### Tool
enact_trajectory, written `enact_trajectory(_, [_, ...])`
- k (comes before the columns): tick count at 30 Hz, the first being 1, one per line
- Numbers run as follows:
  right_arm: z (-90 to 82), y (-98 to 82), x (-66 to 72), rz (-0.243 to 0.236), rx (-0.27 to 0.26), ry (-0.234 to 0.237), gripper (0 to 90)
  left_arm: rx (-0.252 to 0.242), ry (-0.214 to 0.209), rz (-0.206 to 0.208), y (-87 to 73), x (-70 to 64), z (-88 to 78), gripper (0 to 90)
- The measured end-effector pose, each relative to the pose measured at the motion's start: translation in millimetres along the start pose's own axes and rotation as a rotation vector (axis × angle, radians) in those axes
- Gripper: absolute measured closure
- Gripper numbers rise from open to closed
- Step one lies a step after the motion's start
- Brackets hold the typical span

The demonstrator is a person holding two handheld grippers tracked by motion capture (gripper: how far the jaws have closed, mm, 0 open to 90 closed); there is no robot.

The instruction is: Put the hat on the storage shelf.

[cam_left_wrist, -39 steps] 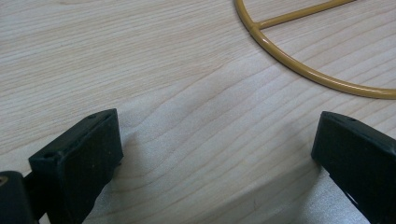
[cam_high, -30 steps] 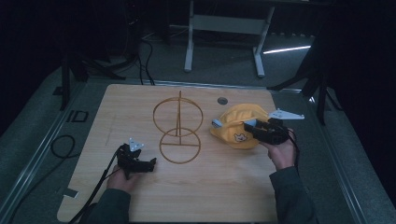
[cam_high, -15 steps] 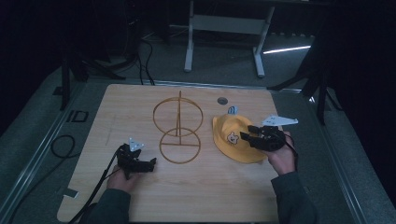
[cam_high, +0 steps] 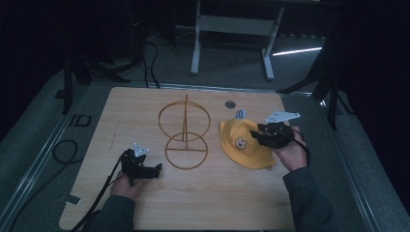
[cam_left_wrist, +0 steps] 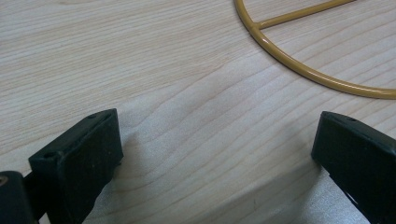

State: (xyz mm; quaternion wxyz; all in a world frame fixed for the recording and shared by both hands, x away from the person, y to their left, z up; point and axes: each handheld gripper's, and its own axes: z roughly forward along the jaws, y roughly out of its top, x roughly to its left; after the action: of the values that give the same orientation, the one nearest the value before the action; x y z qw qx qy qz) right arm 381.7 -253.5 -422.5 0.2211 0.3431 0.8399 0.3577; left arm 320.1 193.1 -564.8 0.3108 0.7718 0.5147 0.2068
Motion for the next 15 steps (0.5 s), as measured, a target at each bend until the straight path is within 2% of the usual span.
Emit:
enact_trajectory(3, [1.7,2.5,-4.0,-0.004,0.022,-0.012,56.3,0.001,0.0,0.0,0.0,0.0,0.0,1.9])
enact_trajectory(9, [1.6,6.9,-13.1,0.032,0.049,-0.021,52.6,0.001,0.0,0.0,0.0,0.0,-0.1,1.9])
enact_trajectory(13, [5.4,13.5,-15.5,0.004,0.111,-0.029,53.2,0.003,0.0,0.002,0.1,0.2,-0.2,1.9])
enact_trajectory(14, [5.4,13.5,-15.5,0.004,0.111,-0.029,53.2,0.003,0.0,0.002,0.1,0.2,-0.2,1.9])
enact_trajectory(15, [8.3,16.6,-16.6,-0.01,0.137,-0.033,56.7,0.003,0.0,0.002,0.1,0.1,-0.2,1.9])
